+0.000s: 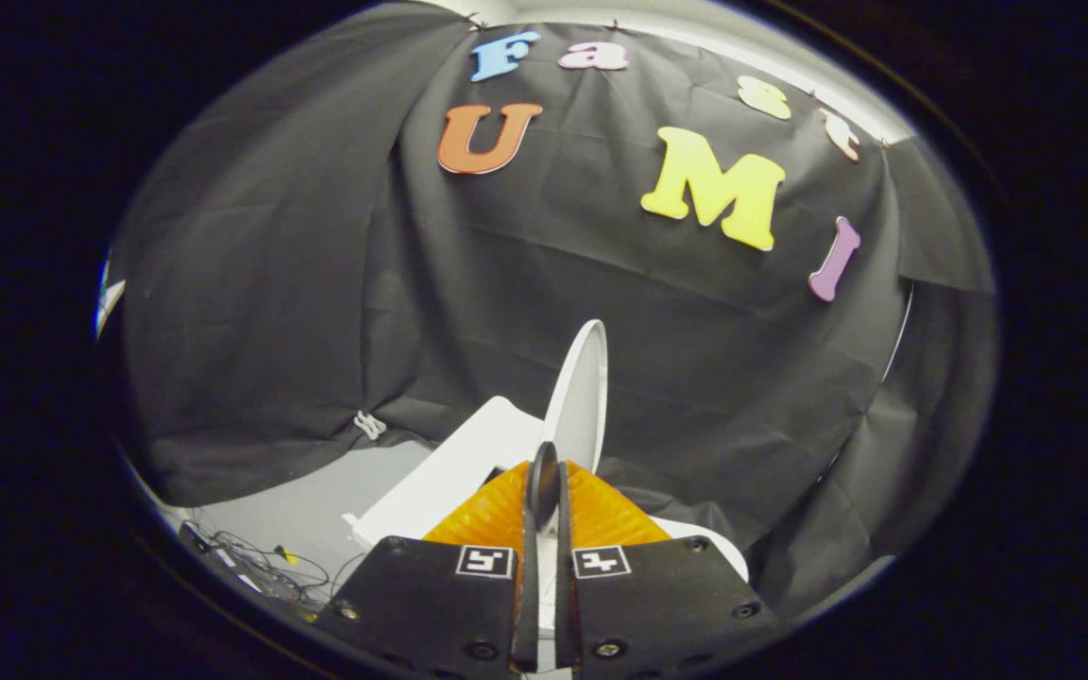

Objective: Open the toilet lid.

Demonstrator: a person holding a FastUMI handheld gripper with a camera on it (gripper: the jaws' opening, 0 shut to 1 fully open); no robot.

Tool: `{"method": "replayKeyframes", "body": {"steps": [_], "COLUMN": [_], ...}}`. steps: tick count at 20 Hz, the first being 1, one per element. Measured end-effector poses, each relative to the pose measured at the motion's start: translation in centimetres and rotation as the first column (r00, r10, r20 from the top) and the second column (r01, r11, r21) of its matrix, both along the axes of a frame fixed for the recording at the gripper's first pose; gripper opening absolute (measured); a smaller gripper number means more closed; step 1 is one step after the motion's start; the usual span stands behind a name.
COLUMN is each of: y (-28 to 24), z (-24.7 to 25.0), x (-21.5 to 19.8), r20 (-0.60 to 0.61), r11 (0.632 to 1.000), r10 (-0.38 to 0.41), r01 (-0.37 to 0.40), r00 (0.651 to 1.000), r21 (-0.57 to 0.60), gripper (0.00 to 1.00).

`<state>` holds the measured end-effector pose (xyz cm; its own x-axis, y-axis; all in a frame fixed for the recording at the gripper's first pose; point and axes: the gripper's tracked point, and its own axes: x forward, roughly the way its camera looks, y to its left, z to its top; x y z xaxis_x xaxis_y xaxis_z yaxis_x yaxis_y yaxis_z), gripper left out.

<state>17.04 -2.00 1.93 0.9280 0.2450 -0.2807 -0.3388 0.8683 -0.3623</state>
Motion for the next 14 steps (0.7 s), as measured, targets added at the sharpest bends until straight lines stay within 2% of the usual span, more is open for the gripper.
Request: {"method": "replayKeyframes", "body": {"steps": [4,6,12,14], "y": [0.4,0.7,-3.0,-5.0], "z": [-0.3,1.2,7.4,8.6], "x": [-0.2,-0.4,-1.7,-2.9], "r20": [-0.019,0.013,0.175,0.195], "r11": [0.999,0.995,0.981,0.968], "r10": [0.05,0.088,0.111,0.123], "r01": [-0.05,-0.088,-0.136,-0.161], "r00": [0.999,0.996,0.978,0.973], "r21": [0.003,0.039,0.139,0.193], "gripper": [0.18,0.26,1.0,1.0]}}
